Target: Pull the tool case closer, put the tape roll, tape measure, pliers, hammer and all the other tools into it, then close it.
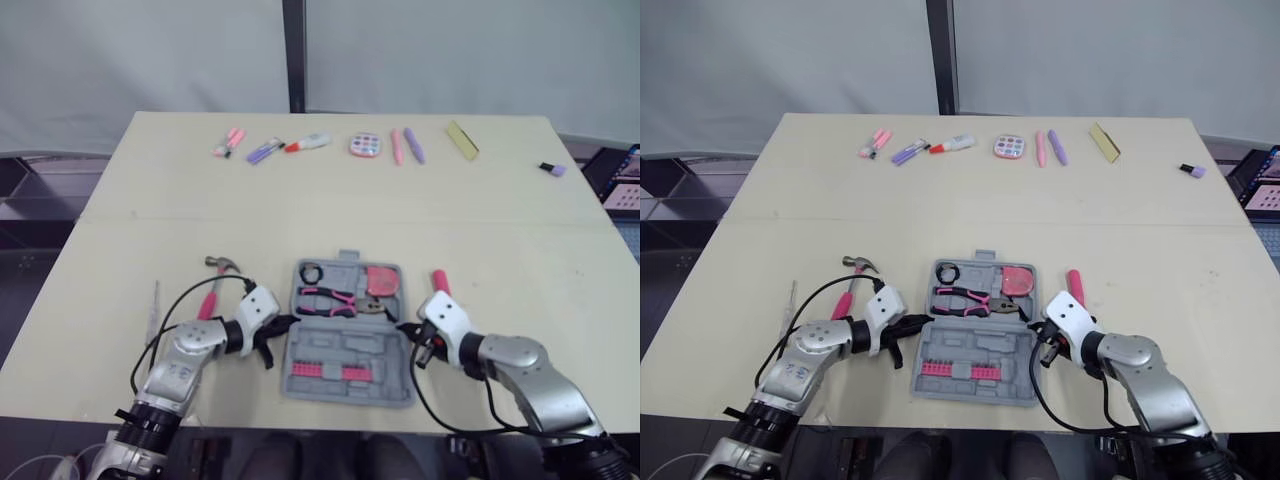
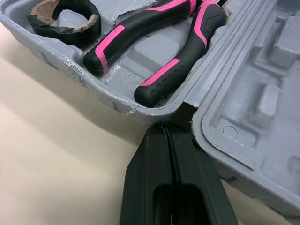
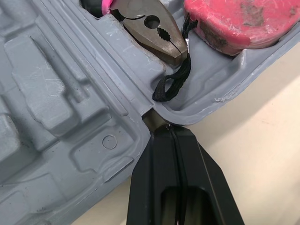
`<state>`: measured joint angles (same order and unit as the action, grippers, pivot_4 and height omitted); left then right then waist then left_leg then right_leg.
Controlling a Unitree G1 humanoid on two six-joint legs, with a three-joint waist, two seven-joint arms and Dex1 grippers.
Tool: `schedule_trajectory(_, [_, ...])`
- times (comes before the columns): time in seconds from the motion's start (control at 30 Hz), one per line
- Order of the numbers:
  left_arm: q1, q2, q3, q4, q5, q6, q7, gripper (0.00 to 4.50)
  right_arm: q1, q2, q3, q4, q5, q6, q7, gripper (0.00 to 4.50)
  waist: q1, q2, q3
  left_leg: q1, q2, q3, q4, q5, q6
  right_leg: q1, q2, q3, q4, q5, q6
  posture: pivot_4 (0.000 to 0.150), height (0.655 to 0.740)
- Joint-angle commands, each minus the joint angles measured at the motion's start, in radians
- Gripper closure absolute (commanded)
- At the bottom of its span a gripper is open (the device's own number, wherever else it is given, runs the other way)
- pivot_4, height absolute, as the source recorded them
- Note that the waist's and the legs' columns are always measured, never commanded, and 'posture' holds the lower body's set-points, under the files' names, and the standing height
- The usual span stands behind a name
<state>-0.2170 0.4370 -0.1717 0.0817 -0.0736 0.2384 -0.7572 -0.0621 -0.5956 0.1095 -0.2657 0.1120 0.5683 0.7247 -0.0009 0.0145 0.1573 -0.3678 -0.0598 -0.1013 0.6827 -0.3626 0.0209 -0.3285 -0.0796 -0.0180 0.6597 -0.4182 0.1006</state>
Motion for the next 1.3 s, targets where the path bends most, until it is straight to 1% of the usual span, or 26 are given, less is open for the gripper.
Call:
schedule_trajectory(0.03, [-0.008, -0.011, 0.01, -0.011, 0.0, -0.009, 0.023, 4.45, -0.013, 0.016, 0.016, -0.001, -0.002, -0.02, -0.014, 4.5, 0.0, 0.0, 0.0, 0.0, 0.0, 0.0, 0.0, 0.0, 0.0, 0.0, 0.0, 0.0, 0.0, 0.0, 0.0, 0.15, 0.7134])
schedule_trajectory(0.3, [-0.006, -0.004, 0.009, -0.018, 0.001, -0.002, 0.02, 4.45, -0.002, 0.012, 0.011, -0.01, -0.006, -0.017, -0.005, 4.5, 0.0, 0.0, 0.0, 0.0, 0.0, 0.0, 0.0, 0.0, 0.0, -0.001, 0.0, 0.0, 0.001, 0.0, 0.0, 0.15, 0.7134])
schedule_trajectory(0.6, [0.013, 0.05, 0.045, -0.023, -0.024, 0.009, -0.01, 4.45, 0.04, -0.024, -0.026, -0.022, 0.001, -0.025, 0.004, 4.5, 0.0, 0.0, 0.0, 0.0, 0.0, 0.0, 0.0, 0.0, 0.0, -0.001, 0.0, 0.0, 0.001, 0.0, 0.0, 0.15, 0.7134])
schedule_trajectory(0.8, [0.029, 0.111, 0.107, -0.099, -0.097, 0.028, -0.07, 4.45, 0.057, -0.081, -0.086, -0.063, 0.032, -0.014, 0.016, 4.5, -0.001, 0.0, 0.0, -0.001, 0.0, 0.0, -0.001, 0.0, 0.0, -0.003, 0.0, 0.0, 0.001, 0.0, 0.0, 0.15, 0.7134])
schedule_trajectory(0.93, [0.084, 0.162, 0.185, -0.197, -0.185, 0.055, -0.118, 4.45, 0.098, -0.128, -0.163, -0.123, 0.103, 0.011, 0.055, 4.5, 0.0, 0.0, 0.0, -0.003, 0.0, 0.0, -0.001, 0.0, 0.0, -0.004, 0.0, 0.001, 0.001, 0.0, 0.0, 0.15, 0.7134])
schedule_trajectory(1.0, [0.127, 0.183, 0.227, -0.258, -0.24, 0.074, -0.142, 4.45, 0.153, -0.143, -0.216, -0.166, 0.153, 0.02, 0.08, 4.5, 0.001, 0.0, 0.0, -0.003, 0.0, 0.0, -0.001, 0.0, 0.0, -0.004, 0.0, 0.001, 0.001, 0.0, 0.0, 0.15, 0.7134])
schedule_trajectory(1.07, [0.206, 0.208, 0.282, -0.33, -0.297, 0.078, -0.172, 4.45, 0.241, -0.152, -0.289, -0.216, 0.201, -0.002, 0.113, 4.5, 0.001, 0.0, 0.0, -0.003, 0.0, 0.0, -0.002, 0.0, 0.0, -0.003, 0.0, 0.001, 0.001, 0.0, 0.0, 0.15, 0.7134])
schedule_trajectory(1.1, [0.228, 0.215, 0.295, -0.348, -0.31, 0.082, -0.176, 4.45, 0.264, -0.154, -0.306, -0.227, 0.212, -0.009, 0.12, 4.5, 0.001, 0.0, 0.0, -0.003, 0.0, 0.0, -0.002, 0.0, 0.0, -0.003, 0.0, 0.002, 0.0, 0.0, 0.0, 0.15, 0.7134])
schedule_trajectory(1.17, [0.321, 0.226, 0.348, -0.394, -0.338, 0.064, -0.186, 4.45, 0.323, -0.148, -0.359, -0.239, 0.224, -0.04, 0.118, 4.5, 0.001, 0.0, 0.0, -0.003, 0.0, 0.0, -0.003, -0.001, 0.0, -0.003, 0.0, 0.002, 0.0, 0.0, 0.0, 0.15, 0.7134])
schedule_trajectory(1.23, [0.408, 0.222, 0.398, -0.428, -0.363, 0.042, -0.193, 4.45, 0.37, -0.14, -0.394, -0.243, 0.233, -0.071, 0.118, 4.5, -0.001, 0.001, 0.0, -0.003, 0.001, 0.001, -0.002, -0.001, 0.0, -0.001, -0.001, 0.002, -0.004, 0.0, 0.0, 0.15, 0.7134])
schedule_trajectory(1.3, [0.462, 0.21, 0.427, -0.446, -0.374, 0.023, -0.187, 4.45, 0.397, -0.138, -0.402, -0.242, 0.237, -0.092, 0.121, 4.5, 0.0, 0.001, 0.0, -0.001, 0.002, 0.001, -0.002, 0.0, 0.0, 0.002, 0.0, 0.002, -0.009, 0.0, 0.0, 0.15, 0.7134])
